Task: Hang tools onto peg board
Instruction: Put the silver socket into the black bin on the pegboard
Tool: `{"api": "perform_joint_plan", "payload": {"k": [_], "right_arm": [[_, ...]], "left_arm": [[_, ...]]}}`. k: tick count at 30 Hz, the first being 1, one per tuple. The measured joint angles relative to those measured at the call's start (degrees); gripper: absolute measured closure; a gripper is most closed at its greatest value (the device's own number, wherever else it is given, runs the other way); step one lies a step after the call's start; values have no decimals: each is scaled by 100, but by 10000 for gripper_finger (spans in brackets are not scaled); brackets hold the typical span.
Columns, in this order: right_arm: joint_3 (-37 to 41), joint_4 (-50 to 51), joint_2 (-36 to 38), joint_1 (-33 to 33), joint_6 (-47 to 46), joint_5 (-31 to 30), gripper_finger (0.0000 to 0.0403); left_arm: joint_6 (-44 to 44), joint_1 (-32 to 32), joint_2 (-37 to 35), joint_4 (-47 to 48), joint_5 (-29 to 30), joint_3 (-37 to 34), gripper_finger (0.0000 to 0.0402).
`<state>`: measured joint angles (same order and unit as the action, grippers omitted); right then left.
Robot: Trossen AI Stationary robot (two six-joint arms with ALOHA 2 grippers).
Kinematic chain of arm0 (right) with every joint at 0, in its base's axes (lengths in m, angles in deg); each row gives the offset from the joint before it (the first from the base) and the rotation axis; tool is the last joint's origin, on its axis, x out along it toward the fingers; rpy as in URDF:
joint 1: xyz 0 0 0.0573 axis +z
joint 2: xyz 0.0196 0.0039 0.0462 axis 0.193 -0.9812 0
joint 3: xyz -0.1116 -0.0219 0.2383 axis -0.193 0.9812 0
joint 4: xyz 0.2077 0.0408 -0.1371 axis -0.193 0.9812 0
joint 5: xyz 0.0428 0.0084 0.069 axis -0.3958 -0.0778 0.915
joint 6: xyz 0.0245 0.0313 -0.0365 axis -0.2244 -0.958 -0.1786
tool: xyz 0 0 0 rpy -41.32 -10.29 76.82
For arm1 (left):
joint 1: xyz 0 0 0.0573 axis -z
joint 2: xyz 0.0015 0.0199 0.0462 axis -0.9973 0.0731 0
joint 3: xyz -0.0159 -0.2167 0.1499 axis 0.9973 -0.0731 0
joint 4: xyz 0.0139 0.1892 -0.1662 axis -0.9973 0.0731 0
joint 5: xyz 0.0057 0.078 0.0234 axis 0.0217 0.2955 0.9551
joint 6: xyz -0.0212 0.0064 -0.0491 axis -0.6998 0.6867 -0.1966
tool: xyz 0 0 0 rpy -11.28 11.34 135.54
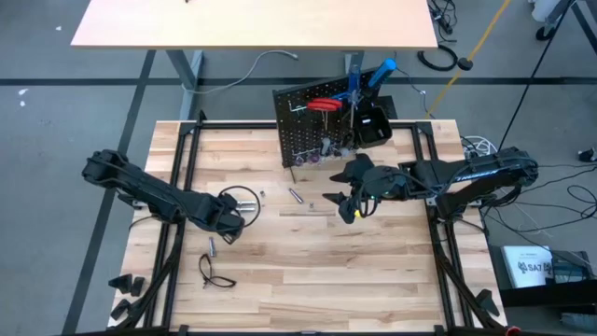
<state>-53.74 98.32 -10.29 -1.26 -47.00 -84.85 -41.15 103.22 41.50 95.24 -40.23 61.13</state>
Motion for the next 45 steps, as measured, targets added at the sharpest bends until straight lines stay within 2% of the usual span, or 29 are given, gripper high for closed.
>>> {"api": "perform_joint_plan", "payload": {"k": [5,11,20,24,31,34,40,45], "right_arm": [[0,-11,3,0,-15,28,147],[0,-24,3,0,-60,50,147],[0,-46,5,-2,-81,25,147],[0,-90,5,-17,-75,5,147],[0,-215,5,-17,-40,-2,147],[0,-304,5,-17,-38,-2,147],[2,-367,5,-17,-40,-2,147],[2,-458,5,-1,-36,68,147]], "left_arm": [[22,4,31,-526,-144,-389,230],[-153,67,-13,-616,-264,-829,230],[-112,102,-15,-816,-168,-881,233],[27,104,-11,-881,-128,-881,260],[444,104,-9,-1267,114,-885,350],[500,98,0,-1439,189,-825,353],[928,98,-125,-2127,205,-617,353],[1705,98,-566,-3550,127,-522,353]]}}
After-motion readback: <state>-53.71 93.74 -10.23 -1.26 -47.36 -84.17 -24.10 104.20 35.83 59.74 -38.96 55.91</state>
